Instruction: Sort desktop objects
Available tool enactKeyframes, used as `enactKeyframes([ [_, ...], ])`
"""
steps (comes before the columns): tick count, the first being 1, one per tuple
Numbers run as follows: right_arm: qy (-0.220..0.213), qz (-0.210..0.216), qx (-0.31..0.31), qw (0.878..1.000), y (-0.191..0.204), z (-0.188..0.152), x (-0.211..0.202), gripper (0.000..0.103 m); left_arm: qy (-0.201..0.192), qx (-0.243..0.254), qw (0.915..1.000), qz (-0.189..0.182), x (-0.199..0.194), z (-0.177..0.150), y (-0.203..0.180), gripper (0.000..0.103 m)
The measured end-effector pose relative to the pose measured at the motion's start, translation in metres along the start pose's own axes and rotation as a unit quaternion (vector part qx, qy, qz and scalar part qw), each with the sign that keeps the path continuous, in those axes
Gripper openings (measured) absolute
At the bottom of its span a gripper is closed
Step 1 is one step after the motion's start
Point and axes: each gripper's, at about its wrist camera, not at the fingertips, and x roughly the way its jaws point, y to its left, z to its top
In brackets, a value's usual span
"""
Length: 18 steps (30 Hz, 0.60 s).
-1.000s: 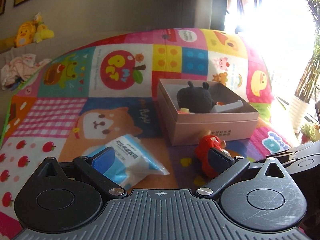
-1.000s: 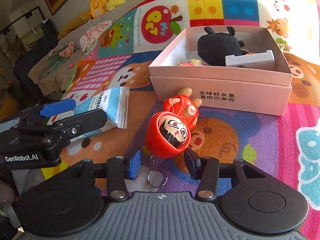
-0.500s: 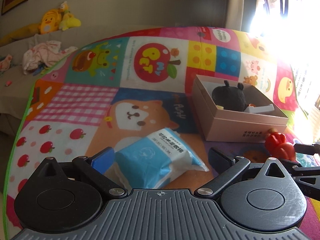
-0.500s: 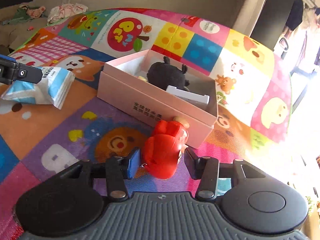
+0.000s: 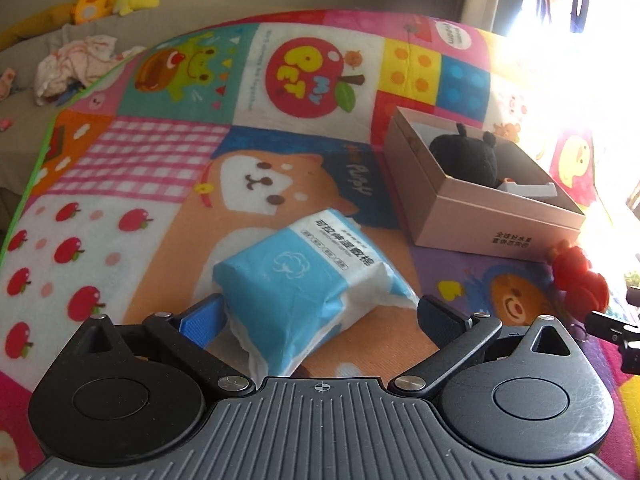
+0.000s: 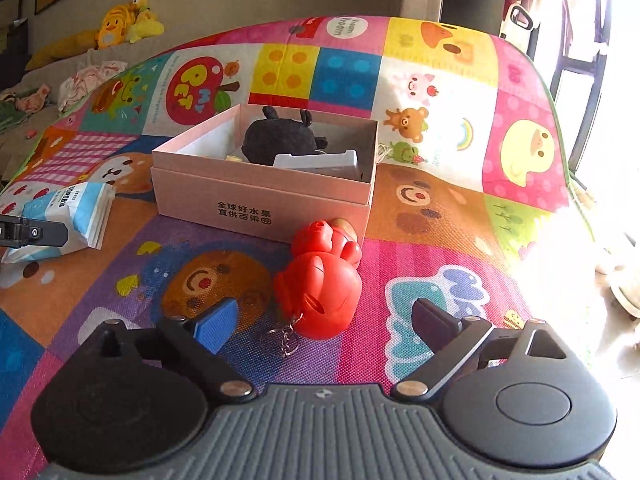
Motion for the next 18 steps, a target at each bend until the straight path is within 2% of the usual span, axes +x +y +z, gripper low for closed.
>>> enactKeyframes([
  [2,-0.002,0.000,0.004,1.000,-0.001,0.001,-0.001,0.096,0.009,0.018,0.9987,-0.047,-0.002,-0.005,-0.012,0.103],
  [4,-0.005,0.000,0.006,1.000,-0.001,0.003,0.000,0.096,0.014,0.046,0.9939,-0.099,-0.007,-0.011,-0.027,0.103],
  [6,-0.006,-0.004,0.005,1.000,0.003,0.005,0.003,0.096,0.008,0.070,0.9906,-0.117,-0.013,-0.015,-0.040,0.103],
  [7,-0.005,-0.012,0.002,1.000,0.005,0.007,0.006,0.096,0.002,0.083,0.9898,-0.116,-0.016,-0.017,-0.046,0.103],
  [9,-0.004,-0.026,-0.011,1.000,0.012,0.010,0.011,0.090,-0.012,0.101,0.9895,-0.103,-0.020,-0.019,-0.054,0.103],
  [14,0.020,-0.042,-0.041,0.998,0.025,0.016,0.030,0.052,-0.021,0.087,0.9931,-0.076,-0.021,-0.014,-0.047,0.103],
  [16,0.020,-0.043,-0.042,0.998,0.028,0.016,0.031,0.052,-0.023,0.078,0.9944,-0.067,-0.020,-0.011,-0.042,0.103],
  [18,0.019,-0.007,-0.034,0.999,0.027,0.017,0.023,0.052,-0.022,0.072,0.9953,-0.061,-0.020,-0.009,-0.037,0.103],
])
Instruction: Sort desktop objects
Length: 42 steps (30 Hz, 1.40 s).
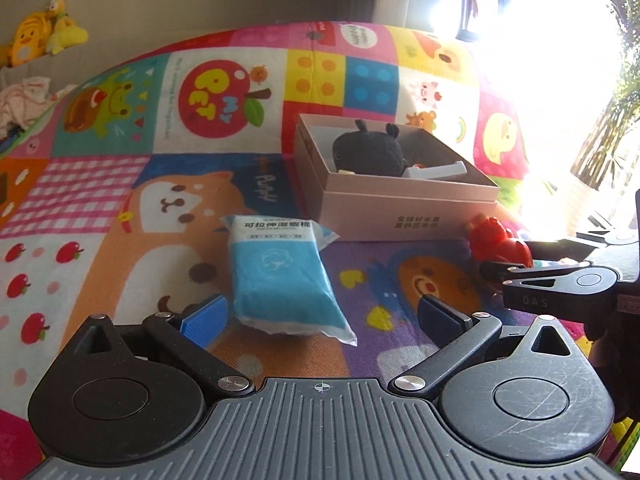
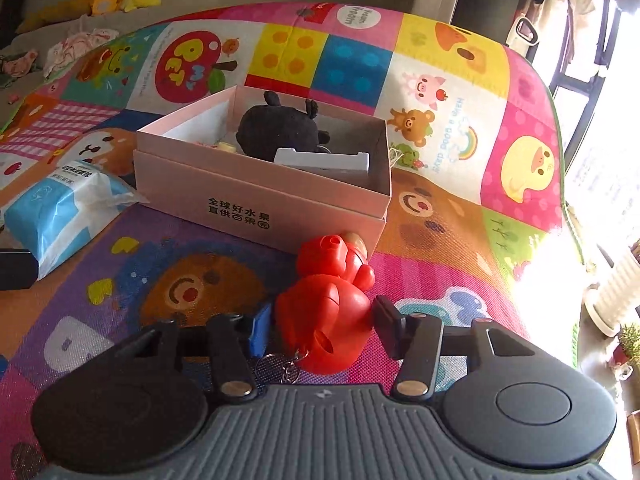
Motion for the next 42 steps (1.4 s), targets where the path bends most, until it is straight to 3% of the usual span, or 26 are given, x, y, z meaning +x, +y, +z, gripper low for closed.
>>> enactKeyframes([
  [4,0.003,0.147,0.028,0.989,-0.003,0.001,-0.026,0.052,0.002,-0.004,1.0000,0.003,0.001,0.000,0.002,0.103],
  [8,0.013,0.188,0.026,0.982,0.003,-0.003,-0.031,0.052,0.003,-0.001,1.0000,-0.002,0.002,-0.001,-0.002,0.103],
  [12,0.018,0.159,0.028,0.987,-0.002,-0.009,-0.025,0.058,0.005,0.006,1.0000,-0.004,0.002,-0.003,-0.005,0.103],
  [14,0.006,0.127,0.023,0.992,-0.007,-0.013,-0.027,0.079,0.006,0.006,1.0000,-0.002,0.002,-0.003,-0.004,0.103],
  [16,-0.011,0.095,0.013,0.995,-0.014,-0.015,-0.030,0.087,0.007,0.004,1.0000,-0.001,0.002,-0.003,-0.003,0.103],
  [22,-0.059,-0.039,-0.041,0.997,-0.020,-0.018,-0.039,0.095,0.015,0.004,0.9999,-0.003,0.006,-0.005,-0.005,0.103],
  [26,-0.052,-0.104,-0.043,0.992,-0.026,-0.021,-0.029,0.095,0.017,0.006,0.9998,-0.005,0.007,-0.006,-0.007,0.103],
  [28,-0.045,-0.093,-0.014,0.995,-0.033,-0.021,-0.028,0.095,0.018,0.005,0.9998,-0.004,0.007,-0.006,-0.007,0.103],
  [31,-0.039,-0.030,0.034,0.998,-0.043,-0.022,-0.028,0.103,0.019,0.003,0.9998,-0.004,0.007,-0.007,-0.006,0.103],
  [36,-0.011,0.050,0.055,0.997,-0.035,-0.022,-0.018,0.103,0.021,0.002,0.9998,-0.004,0.008,-0.007,-0.005,0.103],
  [42,0.018,0.063,0.091,0.994,-0.020,-0.018,0.008,0.103,0.025,-0.001,0.9997,-0.002,0.010,-0.009,-0.004,0.103],
])
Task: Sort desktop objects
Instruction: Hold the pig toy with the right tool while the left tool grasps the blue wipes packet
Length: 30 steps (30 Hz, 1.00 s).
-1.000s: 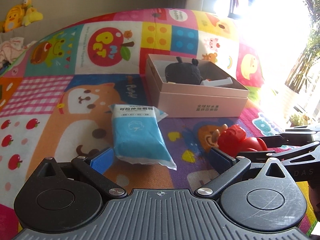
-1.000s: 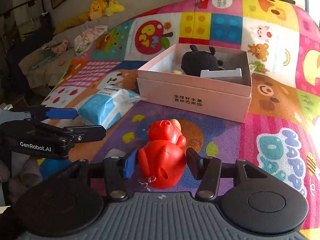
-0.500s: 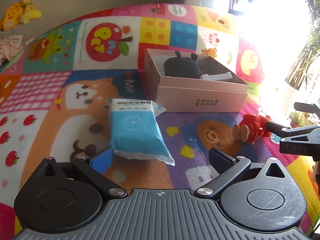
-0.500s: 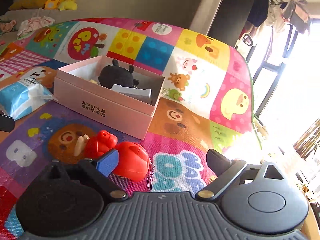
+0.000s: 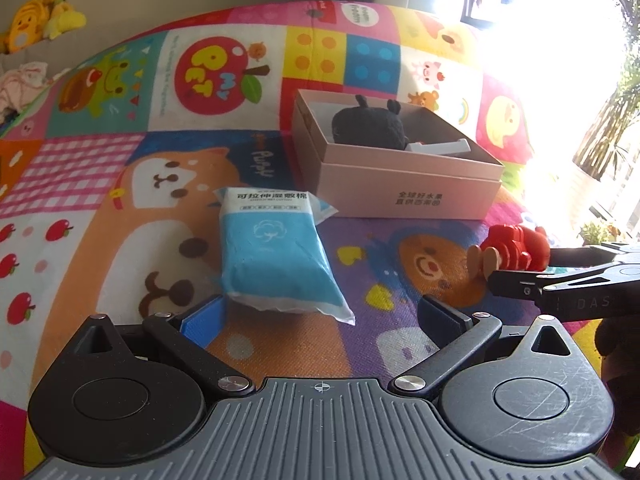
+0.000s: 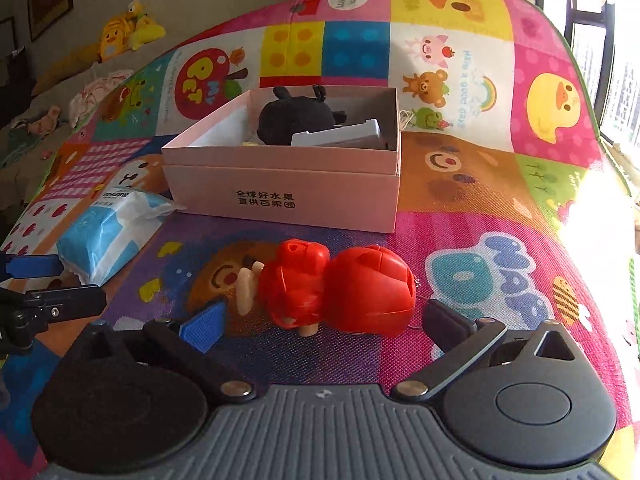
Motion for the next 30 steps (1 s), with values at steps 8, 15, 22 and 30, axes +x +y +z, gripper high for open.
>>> enactKeyframes([
  [8,-0.009,-0.014,-0.001,1.000,0.002,0.008,0.005,0.095,-0.029,0.024,0.9982,0.046,0.003,0.013,0.000,0.103],
  [15,-0.016,-0.008,-0.033,0.999,0.006,0.004,-0.020,0.095,0.002,0.033,0.9960,0.082,0.044,0.034,0.004,0.103],
  [22,-0.036,0.014,-0.050,0.998,0.010,0.007,-0.055,0.095,0.003,0.044,0.9949,0.091,0.044,0.031,0.004,0.087],
  [30,-0.072,0.029,-0.058,0.995,0.013,0.017,-0.087,0.095,0.003,0.055,0.9953,0.080,0.028,0.024,0.005,0.060],
])
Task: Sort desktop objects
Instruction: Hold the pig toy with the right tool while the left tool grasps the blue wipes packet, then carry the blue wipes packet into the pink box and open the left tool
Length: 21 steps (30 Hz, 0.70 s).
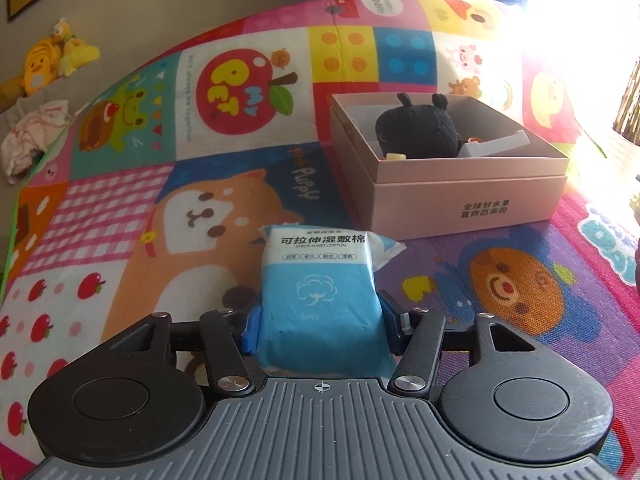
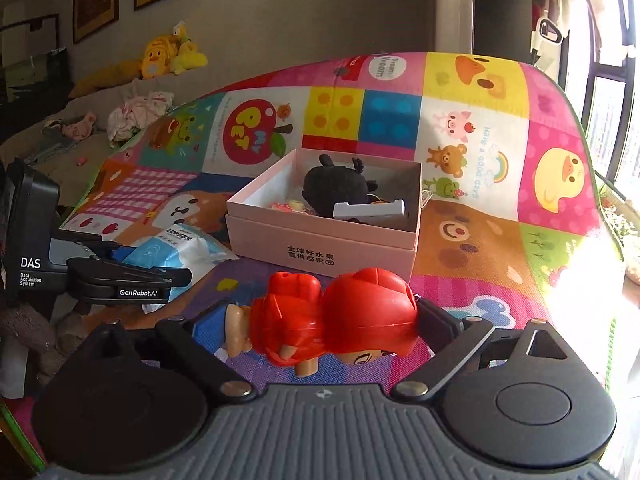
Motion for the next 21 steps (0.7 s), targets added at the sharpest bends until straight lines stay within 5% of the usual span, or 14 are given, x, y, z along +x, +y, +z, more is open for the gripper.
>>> enactKeyframes([
  [13,-0.056,-0.003,0.018,0.998,-0.011,0.018,-0.030,0.095,-0.078,-0.003,0.9965,-0.029,-0.045,0.035,0.000,0.058],
  [21,-0.052,-0.009,0.025,0.998,-0.018,0.015,-0.026,0.095,-0.091,-0.014,0.9935,-0.066,0.001,0.091,-0.025,0.058],
])
